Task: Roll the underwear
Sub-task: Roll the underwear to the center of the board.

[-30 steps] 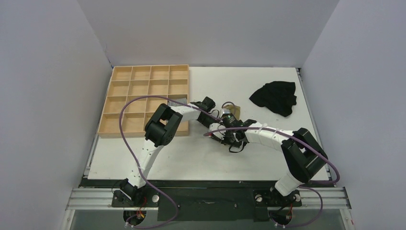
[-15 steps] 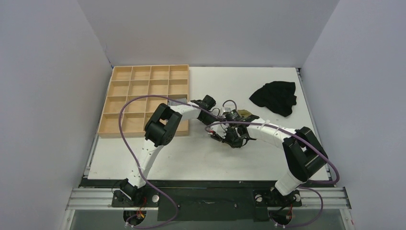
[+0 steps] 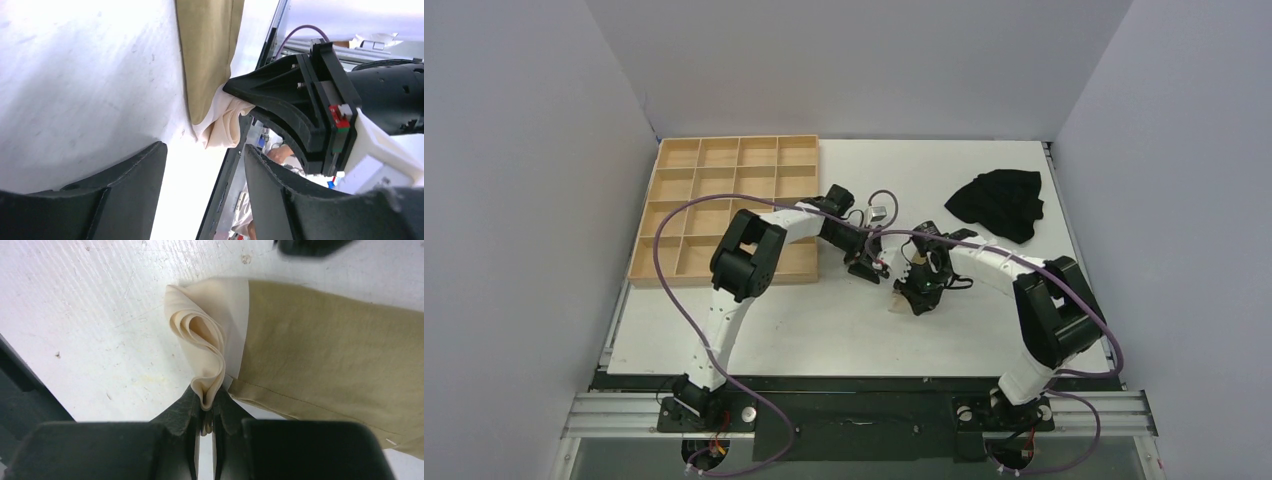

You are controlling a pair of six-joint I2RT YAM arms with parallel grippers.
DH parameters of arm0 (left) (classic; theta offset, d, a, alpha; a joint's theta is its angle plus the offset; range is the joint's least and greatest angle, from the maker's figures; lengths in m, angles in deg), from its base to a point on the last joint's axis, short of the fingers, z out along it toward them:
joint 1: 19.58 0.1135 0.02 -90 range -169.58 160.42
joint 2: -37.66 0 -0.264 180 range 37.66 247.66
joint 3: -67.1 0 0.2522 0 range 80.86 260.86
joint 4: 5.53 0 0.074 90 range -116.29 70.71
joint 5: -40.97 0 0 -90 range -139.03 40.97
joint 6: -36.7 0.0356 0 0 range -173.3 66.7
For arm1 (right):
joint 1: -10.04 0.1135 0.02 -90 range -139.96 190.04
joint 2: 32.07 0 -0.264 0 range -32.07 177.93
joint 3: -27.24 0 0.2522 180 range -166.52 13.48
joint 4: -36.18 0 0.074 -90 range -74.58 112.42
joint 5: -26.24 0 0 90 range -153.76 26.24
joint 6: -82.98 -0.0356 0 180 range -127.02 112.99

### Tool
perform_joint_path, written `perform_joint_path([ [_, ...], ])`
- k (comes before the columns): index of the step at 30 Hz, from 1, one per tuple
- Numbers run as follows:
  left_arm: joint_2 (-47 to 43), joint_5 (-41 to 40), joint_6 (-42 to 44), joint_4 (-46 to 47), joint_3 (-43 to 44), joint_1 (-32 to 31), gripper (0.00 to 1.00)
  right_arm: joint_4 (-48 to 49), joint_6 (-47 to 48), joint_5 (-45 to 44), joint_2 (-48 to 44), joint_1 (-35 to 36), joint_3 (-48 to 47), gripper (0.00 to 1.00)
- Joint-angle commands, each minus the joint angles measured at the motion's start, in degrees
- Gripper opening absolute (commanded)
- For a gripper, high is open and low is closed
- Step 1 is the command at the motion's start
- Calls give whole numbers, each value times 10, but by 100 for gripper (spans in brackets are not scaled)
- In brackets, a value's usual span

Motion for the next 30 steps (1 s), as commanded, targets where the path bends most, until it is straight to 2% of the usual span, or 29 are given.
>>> perform_joint_path([
  [1,-41,-55,19,37,-20,14,59,-36,0,50,14,-22,-18,0],
  [9,-137,-108,10,170,-148,42,61,-89,36,116,63,-83,-54,0],
  [15,-261,-188,55,275,-277,43,61,-188,106,157,167,-114,-123,0],
  [17,-294,-207,95,313,-320,37,61,-239,131,167,203,-123,-151,0],
  [21,-344,-254,212,288,-336,-2,62,-303,170,177,265,-135,-207,0],
  [30,-383,-397,422,241,-325,-163,73,-345,181,189,324,-149,-255,0],
])
